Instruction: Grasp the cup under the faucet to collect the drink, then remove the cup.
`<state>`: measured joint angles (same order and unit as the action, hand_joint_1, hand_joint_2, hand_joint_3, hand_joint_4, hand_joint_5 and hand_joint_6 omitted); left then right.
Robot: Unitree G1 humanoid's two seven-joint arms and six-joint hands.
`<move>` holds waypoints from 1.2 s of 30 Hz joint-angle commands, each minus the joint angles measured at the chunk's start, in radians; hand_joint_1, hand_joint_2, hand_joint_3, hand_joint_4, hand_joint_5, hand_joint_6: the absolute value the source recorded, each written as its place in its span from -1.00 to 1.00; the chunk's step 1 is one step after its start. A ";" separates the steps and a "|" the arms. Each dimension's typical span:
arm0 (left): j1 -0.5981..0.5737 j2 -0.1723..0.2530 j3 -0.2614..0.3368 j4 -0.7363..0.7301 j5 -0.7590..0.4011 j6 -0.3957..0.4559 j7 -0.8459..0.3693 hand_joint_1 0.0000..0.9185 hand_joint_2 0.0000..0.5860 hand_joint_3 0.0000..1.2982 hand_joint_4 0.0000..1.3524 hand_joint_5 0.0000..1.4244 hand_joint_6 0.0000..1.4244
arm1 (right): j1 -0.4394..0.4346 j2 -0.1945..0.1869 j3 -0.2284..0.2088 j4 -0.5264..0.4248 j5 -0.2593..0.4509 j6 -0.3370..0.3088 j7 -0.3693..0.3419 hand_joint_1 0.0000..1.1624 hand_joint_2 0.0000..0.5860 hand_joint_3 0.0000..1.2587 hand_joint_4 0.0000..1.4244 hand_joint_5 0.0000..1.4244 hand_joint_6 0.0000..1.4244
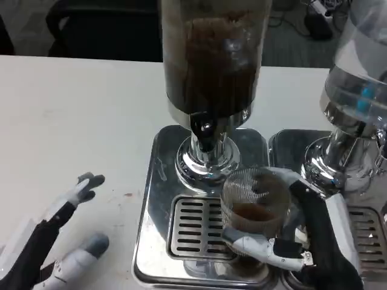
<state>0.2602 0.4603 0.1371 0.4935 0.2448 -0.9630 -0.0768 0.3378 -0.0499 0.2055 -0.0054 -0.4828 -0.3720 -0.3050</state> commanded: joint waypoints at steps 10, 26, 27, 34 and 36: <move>0.016 0.122 -0.023 -0.134 0.226 0.057 0.036 -1.00 -0.57 -1.00 -1.00 -1.00 -1.00 | 0.060 0.000 0.003 -0.116 0.019 -0.005 0.024 0.79 -0.64 0.28 0.27 0.33 0.83; 0.114 0.158 -0.011 -0.284 0.316 0.111 0.088 -1.00 -0.56 -1.00 -1.00 -1.00 -1.00 | 0.127 -0.013 0.005 -0.205 0.016 -0.007 0.059 0.79 -0.64 0.31 0.31 0.35 0.89; 0.125 0.163 -0.006 -0.295 0.322 0.113 0.089 -1.00 -0.56 -1.00 -1.00 -1.00 -1.00 | 0.134 -0.016 0.003 -0.219 0.019 -0.006 0.066 0.79 -0.64 0.31 0.31 0.35 0.89; 0.223 0.193 0.037 -0.373 0.353 0.131 0.101 -1.00 -0.55 -1.00 -1.00 -1.00 -1.00 | 0.176 -0.029 -0.002 -0.310 0.036 0.016 0.111 0.79 -0.64 0.31 0.32 0.35 0.89; 0.252 0.201 0.053 -0.381 0.359 0.122 0.112 -1.00 -0.55 -1.00 -1.00 -1.00 -1.00 | 0.191 -0.035 -0.003 -0.331 0.042 0.018 0.124 0.79 -0.64 0.31 0.32 0.35 0.89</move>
<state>0.4785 0.6325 0.1670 0.1311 0.5896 -0.8374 0.0109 0.5181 -0.0845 0.2055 -0.2862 -0.4673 -0.3528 -0.1917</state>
